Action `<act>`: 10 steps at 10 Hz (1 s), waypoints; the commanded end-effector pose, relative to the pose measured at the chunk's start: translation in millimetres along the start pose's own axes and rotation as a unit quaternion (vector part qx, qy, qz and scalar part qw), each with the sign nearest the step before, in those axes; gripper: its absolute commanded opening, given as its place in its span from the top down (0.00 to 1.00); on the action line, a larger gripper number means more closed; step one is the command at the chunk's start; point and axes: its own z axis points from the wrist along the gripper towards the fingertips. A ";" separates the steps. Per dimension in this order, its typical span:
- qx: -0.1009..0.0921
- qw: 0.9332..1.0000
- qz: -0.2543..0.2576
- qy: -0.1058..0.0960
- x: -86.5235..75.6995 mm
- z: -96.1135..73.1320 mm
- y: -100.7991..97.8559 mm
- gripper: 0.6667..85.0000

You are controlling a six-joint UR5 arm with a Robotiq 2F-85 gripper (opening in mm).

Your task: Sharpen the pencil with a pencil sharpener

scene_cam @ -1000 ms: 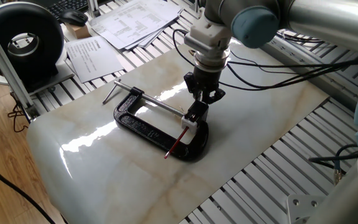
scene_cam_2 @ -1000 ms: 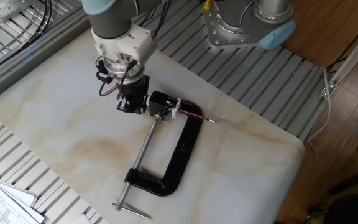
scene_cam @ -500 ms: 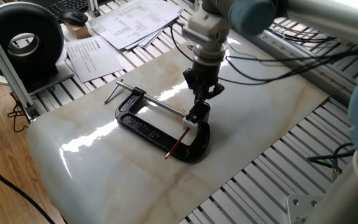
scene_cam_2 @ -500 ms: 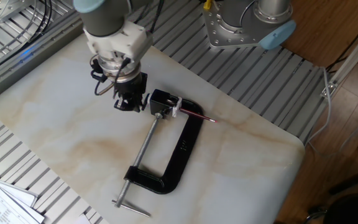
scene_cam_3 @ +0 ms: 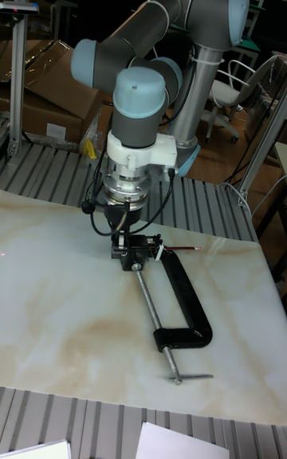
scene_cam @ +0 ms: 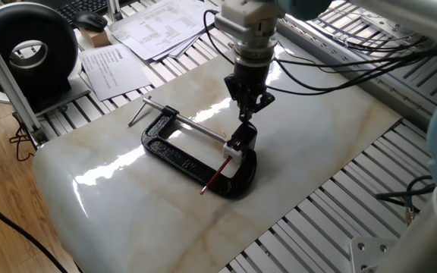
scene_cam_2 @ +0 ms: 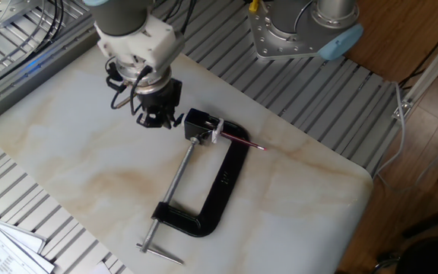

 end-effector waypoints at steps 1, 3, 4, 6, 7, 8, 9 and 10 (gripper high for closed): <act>-0.008 0.999 0.039 -0.004 3.2 -12.0 19.4 0.99; -0.008 0.999 0.038 0.000 8.2 -14.4 23.5 0.99; -0.008 0.999 0.041 0.000 6.9 -14.6 24.9 0.99; 0.004 0.999 0.049 0.005 2.7 -10.1 28.7 0.99; 0.008 0.999 0.048 0.001 0.7 -4.8 29.8 0.99; 0.008 0.999 0.047 -0.008 -1.1 -0.1 29.9 0.99; 0.008 0.999 0.045 -0.017 -0.3 2.5 29.3 0.99; 0.001 0.999 0.041 -0.027 4.1 2.7 30.1 0.99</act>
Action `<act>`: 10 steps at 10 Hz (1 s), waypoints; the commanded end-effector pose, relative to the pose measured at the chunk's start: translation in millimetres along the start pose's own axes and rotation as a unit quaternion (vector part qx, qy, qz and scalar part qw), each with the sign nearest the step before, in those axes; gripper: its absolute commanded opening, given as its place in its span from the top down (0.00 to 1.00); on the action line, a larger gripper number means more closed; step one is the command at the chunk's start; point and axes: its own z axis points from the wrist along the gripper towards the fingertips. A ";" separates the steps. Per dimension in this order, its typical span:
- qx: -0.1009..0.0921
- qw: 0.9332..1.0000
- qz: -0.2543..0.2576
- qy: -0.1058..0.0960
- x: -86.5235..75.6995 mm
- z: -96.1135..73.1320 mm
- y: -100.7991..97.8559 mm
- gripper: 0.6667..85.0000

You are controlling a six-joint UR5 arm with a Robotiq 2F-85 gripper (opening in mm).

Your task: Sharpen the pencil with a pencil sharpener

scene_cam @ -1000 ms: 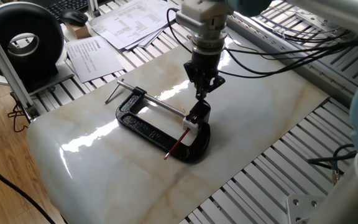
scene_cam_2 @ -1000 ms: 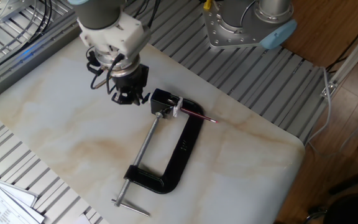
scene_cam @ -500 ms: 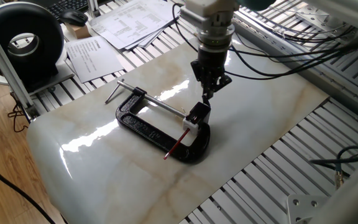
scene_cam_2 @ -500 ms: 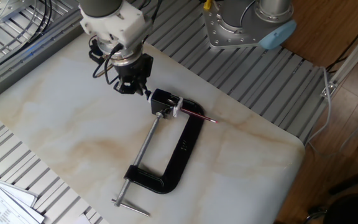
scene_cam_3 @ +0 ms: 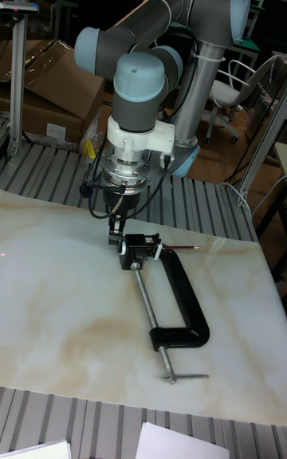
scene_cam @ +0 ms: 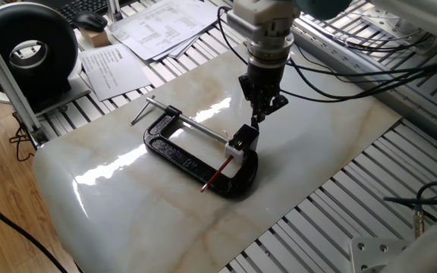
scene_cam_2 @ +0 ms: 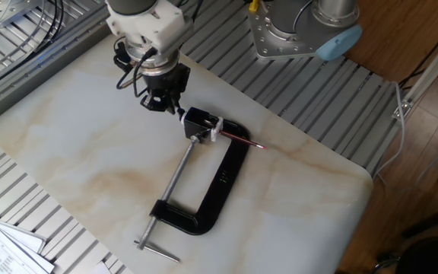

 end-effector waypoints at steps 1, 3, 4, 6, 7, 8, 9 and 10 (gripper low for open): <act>-0.011 1.000 0.002 -0.021 6.7 0.9 4.2 0.99; -0.017 1.000 -0.007 -0.021 13.0 -4.6 1.9 0.99; -0.016 1.000 -0.006 -0.012 9.6 -8.2 0.1 0.99; -0.019 1.000 0.003 -0.011 -0.2 -11.2 2.1 0.99; -0.022 1.000 0.007 -0.014 -3.7 -10.9 5.2 0.99; -0.021 1.000 0.010 -0.013 -8.0 -9.7 7.8 0.99; -0.023 0.999 0.011 -0.019 -13.7 -7.3 10.2 0.99; -0.031 0.999 0.016 -0.031 -19.2 -4.0 15.1 0.99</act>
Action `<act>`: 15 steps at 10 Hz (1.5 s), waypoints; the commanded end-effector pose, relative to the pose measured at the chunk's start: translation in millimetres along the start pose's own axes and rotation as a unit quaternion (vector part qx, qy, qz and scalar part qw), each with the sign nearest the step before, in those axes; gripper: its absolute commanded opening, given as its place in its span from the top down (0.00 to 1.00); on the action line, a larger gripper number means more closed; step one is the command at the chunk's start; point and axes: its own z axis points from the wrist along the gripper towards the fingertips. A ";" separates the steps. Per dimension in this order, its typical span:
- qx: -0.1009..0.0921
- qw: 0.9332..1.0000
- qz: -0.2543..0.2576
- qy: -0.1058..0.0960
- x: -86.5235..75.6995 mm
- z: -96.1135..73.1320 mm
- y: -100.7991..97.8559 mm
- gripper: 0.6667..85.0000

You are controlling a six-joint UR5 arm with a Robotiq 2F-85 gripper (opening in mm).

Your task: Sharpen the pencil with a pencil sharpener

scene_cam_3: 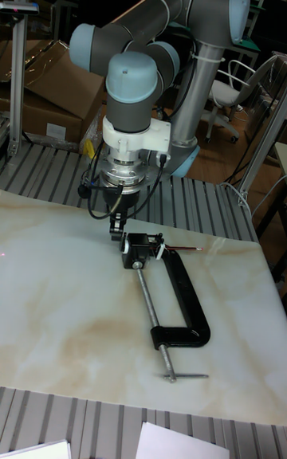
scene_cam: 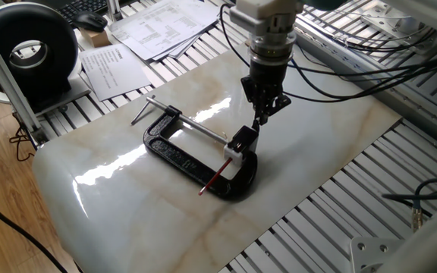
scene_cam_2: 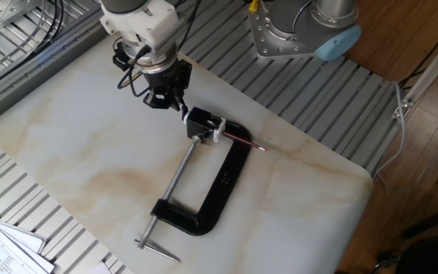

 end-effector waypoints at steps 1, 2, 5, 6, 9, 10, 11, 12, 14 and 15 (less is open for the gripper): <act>-0.007 1.000 0.008 -0.022 -14.1 3.8 6.8 0.99; -0.008 1.000 0.008 -0.023 -13.5 3.7 8.0 0.99; -0.023 0.999 0.006 -0.031 -7.7 5.4 14.3 0.99; -0.022 0.999 0.002 -0.028 -4.3 4.5 14.2 0.99; -0.025 0.999 -0.002 -0.032 2.0 5.8 16.7 0.99; -0.025 0.999 -0.005 -0.031 7.3 7.7 17.2 0.99; -0.024 0.999 -0.006 -0.024 12.7 8.6 17.1 0.99; -0.021 1.000 -0.003 -0.013 14.2 9.2 15.5 0.99; -0.017 1.000 0.003 -0.013 3.7 10.3 13.6 0.99; -0.018 1.000 0.009 -0.019 -0.3 10.2 14.8 0.99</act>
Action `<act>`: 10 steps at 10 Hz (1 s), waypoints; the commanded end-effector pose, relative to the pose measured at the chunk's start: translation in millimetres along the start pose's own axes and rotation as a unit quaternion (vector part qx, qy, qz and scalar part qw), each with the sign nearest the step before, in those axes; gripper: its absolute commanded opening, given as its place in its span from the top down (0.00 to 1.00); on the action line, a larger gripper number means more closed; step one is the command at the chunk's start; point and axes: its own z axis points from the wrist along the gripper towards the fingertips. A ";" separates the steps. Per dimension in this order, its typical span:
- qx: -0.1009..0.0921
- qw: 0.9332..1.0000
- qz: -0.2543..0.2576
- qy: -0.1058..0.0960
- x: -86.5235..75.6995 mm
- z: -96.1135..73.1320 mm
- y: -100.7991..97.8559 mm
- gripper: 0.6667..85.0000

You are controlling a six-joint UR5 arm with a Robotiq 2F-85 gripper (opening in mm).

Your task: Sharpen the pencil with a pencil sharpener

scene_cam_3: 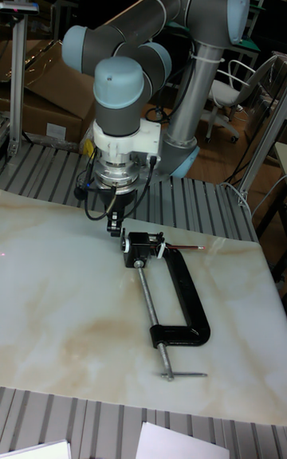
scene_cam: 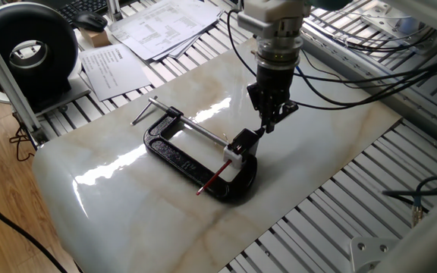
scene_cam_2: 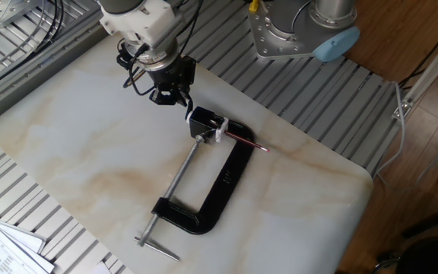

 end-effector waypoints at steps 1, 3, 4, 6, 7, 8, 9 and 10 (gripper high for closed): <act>0.003 1.000 0.010 -0.012 -6.5 0.8 0.1 0.99; 0.004 1.000 0.001 -0.019 8.6 8.5 1.4 0.99; 0.004 1.000 -0.003 -0.019 15.6 11.5 1.9 0.99; 0.014 1.000 -0.006 -0.004 28.6 14.2 0.2 0.99; 0.015 1.000 -0.003 -0.003 28.9 14.0 1.0 0.99; 0.017 1.000 0.001 -0.001 27.9 13.9 2.2 0.99; 0.023 1.000 0.006 0.002 25.6 14.6 3.1 0.99; 0.024 1.000 0.008 0.002 22.0 17.0 2.9 0.99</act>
